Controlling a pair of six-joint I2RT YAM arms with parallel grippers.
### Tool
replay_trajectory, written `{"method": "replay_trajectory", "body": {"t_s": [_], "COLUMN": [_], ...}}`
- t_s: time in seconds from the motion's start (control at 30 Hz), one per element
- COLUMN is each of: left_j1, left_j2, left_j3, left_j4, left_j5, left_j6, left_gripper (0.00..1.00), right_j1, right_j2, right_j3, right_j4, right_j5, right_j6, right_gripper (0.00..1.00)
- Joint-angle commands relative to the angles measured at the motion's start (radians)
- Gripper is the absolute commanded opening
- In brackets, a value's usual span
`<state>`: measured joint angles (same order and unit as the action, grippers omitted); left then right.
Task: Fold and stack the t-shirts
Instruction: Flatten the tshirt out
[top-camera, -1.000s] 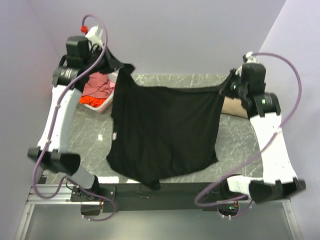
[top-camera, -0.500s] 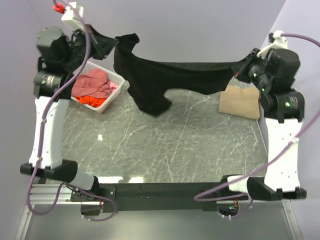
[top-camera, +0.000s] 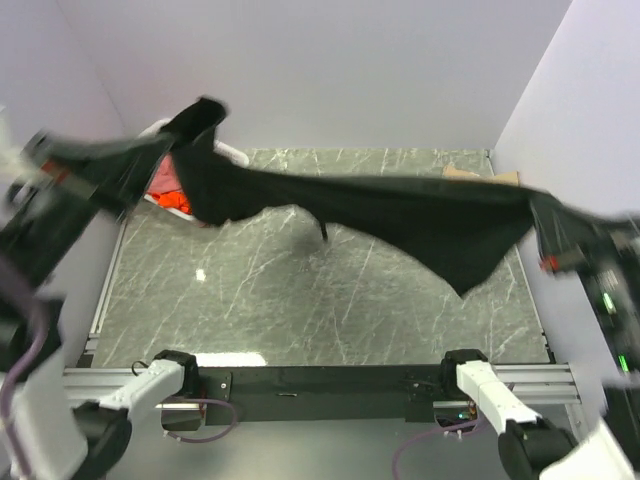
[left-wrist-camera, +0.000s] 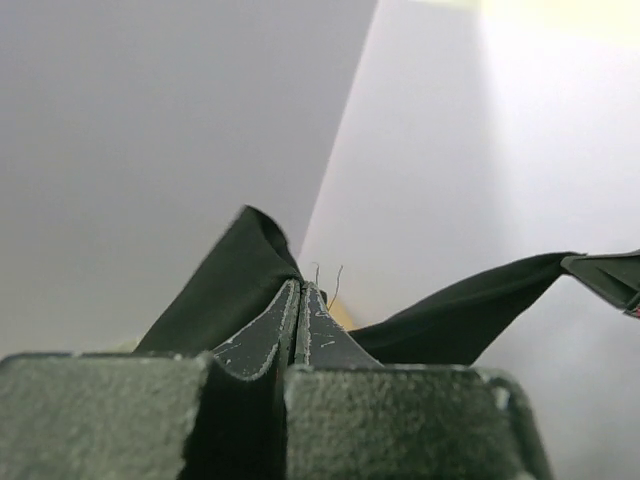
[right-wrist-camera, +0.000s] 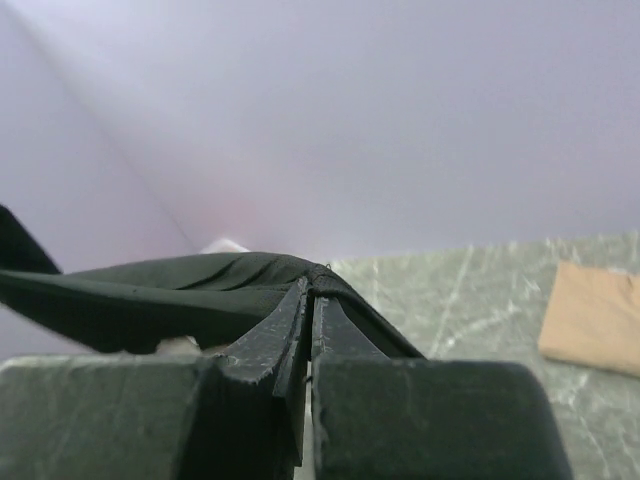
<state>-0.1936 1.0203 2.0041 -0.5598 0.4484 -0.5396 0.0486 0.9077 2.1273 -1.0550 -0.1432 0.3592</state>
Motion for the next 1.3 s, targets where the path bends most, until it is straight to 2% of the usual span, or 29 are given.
{"method": "replay_trajectory", "body": {"t_s": [0.0, 0.13, 0.23, 0.43, 0.6, 0.73, 0.8, 0.9, 0.93, 0.97, 1.0, 1.03, 1.1, 1.13, 1.17, 1.23, 1.27], "left_j1": [-0.004, 0.006, 0.019, 0.019, -0.004, -0.064, -0.084, -0.09, -0.09, -0.09, -0.09, -0.09, -0.089, -0.09, -0.09, -0.093, -0.099], "left_j2": [-0.095, -0.127, -0.114, -0.005, 0.197, 0.41, 0.588, 0.844, 0.904, 1.014, 1.067, 1.115, 1.233, 1.265, 1.311, 1.319, 1.274], "left_j3": [-0.01, 0.015, 0.013, -0.185, -0.29, -0.331, -0.292, -0.167, -0.131, -0.054, -0.009, 0.078, 0.178, 0.235, 0.34, 0.412, 0.397], "left_j4": [-0.014, -0.101, -0.104, -0.002, -0.034, -0.003, -0.011, -0.022, -0.015, -0.014, 0.003, 0.011, 0.021, 0.012, 0.006, -0.005, 0.01], "left_j5": [0.0, 0.012, 0.025, 0.098, 0.009, -0.127, -0.181, -0.315, -0.357, -0.444, -0.491, -0.535, -0.617, -0.626, -0.617, -0.605, -0.599], "left_j6": [-0.081, -0.137, -0.143, -0.114, 0.03, 0.13, 0.171, 0.185, 0.182, 0.173, 0.173, 0.168, 0.164, 0.168, 0.173, 0.182, 0.182], "left_gripper": [0.0, 0.01, 0.01, 0.01, 0.01, 0.01, 0.01, 0.0, 0.01, 0.07, 0.21, 0.58, 0.94, 0.99, 0.99, 0.99, 0.99], "right_j1": [-0.003, -0.001, -0.003, -0.001, -0.001, -0.004, -0.006, -0.01, -0.012, -0.012, -0.012, -0.015, -0.019, -0.021, -0.023, -0.023, -0.023], "right_j2": [-0.047, -0.073, -0.07, -0.06, 0.006, 0.164, 0.245, 0.454, 0.577, 0.647, 0.722, 0.878, 1.032, 1.098, 1.188, 1.211, 1.173], "right_j3": [0.023, 0.04, 0.014, -0.249, -0.551, -0.739, -0.802, -0.804, -0.788, -0.738, -0.693, -0.64, -0.396, -0.312, -0.167, -0.095, -0.105], "right_j4": [-0.075, -0.12, -0.12, 0.041, 0.255, 0.432, 0.533, 0.646, 0.67, 0.694, 0.714, 0.705, 0.594, 0.552, 0.511, 0.446, 0.451], "right_j5": [-0.012, -0.007, 0.017, 0.109, 0.131, 0.139, 0.14, 0.159, 0.153, 0.146, 0.127, 0.119, 0.135, 0.14, 0.142, 0.164, 0.163], "right_j6": [0.044, 0.067, 0.069, 0.032, 0.001, -0.009, -0.011, -0.012, -0.012, -0.014, -0.016, -0.016, -0.019, -0.023, -0.026, -0.035, -0.035], "right_gripper": [0.0, 0.0, 0.0, 0.0, 0.0, 0.0, 0.0, 0.0, 0.0, 0.02, 0.09, 0.19, 0.39, 0.42, 0.46, 0.6, 0.64]}}
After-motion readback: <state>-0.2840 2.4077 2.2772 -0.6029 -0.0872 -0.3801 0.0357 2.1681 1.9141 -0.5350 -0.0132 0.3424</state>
